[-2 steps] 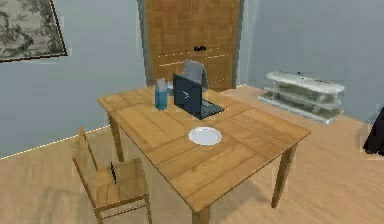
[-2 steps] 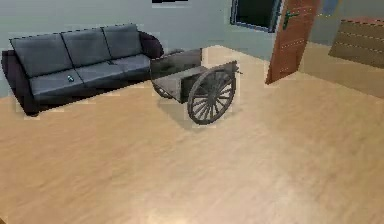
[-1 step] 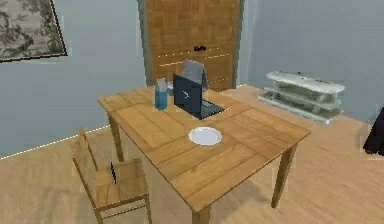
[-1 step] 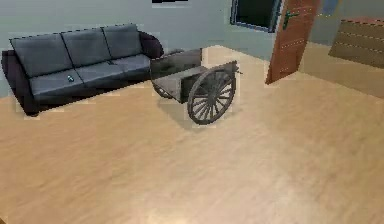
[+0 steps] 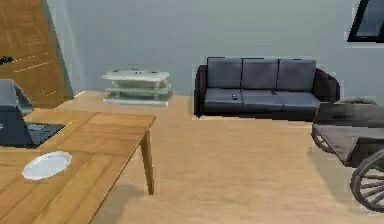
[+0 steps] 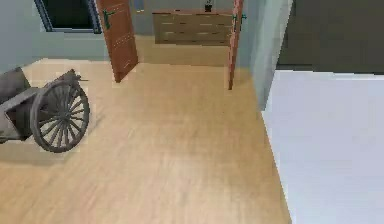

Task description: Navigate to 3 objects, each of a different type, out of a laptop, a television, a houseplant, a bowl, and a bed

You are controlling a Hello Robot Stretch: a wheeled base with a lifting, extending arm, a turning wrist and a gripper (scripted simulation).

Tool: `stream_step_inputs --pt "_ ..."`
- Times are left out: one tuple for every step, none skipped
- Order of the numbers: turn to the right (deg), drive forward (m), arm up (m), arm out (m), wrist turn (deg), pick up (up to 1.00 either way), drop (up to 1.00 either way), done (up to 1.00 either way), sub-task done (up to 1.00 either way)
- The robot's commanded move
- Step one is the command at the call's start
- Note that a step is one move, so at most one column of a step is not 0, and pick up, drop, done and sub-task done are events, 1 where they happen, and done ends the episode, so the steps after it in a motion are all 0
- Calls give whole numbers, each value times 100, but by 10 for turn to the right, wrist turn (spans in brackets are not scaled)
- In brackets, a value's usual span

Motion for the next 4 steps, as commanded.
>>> stream_step_inputs --pt "450 0 0 0 0 0 0 0 0" --pt "60 0 0 0 0 0 0 0 0" --pt "0 40 0 0 0 0 0 0 0" --pt "-450 0 0 0 0 0 0 0 0"
